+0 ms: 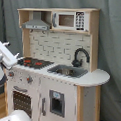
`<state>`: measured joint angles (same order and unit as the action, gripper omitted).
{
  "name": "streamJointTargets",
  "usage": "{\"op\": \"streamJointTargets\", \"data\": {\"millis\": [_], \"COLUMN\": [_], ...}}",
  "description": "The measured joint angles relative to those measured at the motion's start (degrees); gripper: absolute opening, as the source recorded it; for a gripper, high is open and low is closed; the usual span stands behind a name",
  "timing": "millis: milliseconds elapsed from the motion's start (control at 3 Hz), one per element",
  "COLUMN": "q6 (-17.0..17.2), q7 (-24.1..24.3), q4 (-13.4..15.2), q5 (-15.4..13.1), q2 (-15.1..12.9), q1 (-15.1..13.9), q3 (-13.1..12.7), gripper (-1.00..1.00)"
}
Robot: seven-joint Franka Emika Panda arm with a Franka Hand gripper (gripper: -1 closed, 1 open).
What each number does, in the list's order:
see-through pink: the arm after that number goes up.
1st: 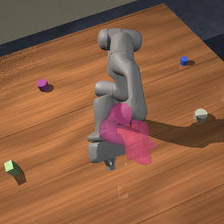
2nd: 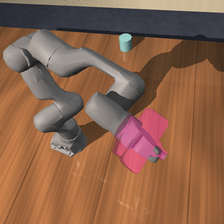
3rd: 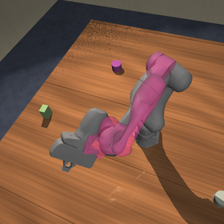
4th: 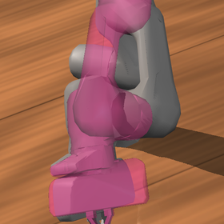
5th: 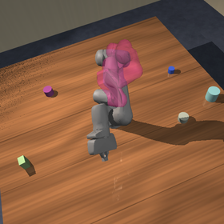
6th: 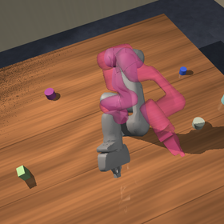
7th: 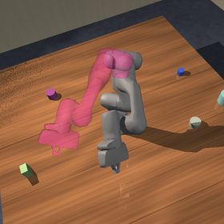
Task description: Play with the kitchen
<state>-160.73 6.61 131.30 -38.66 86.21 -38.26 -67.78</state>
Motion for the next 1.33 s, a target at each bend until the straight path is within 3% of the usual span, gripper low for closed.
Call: {"op": "streamJointTargets", "data": {"millis": [333,1333], "q6": [2.5,14.6], "q7": [0.0,1.3], "q4": [2.4,5.2], "q5": [0.0,0.1], "q2": [0.3,-1.7], "q1": [3.6,14.6], "q3": [-3.3,-12.1], "gripper": [1.0,1.0]}}
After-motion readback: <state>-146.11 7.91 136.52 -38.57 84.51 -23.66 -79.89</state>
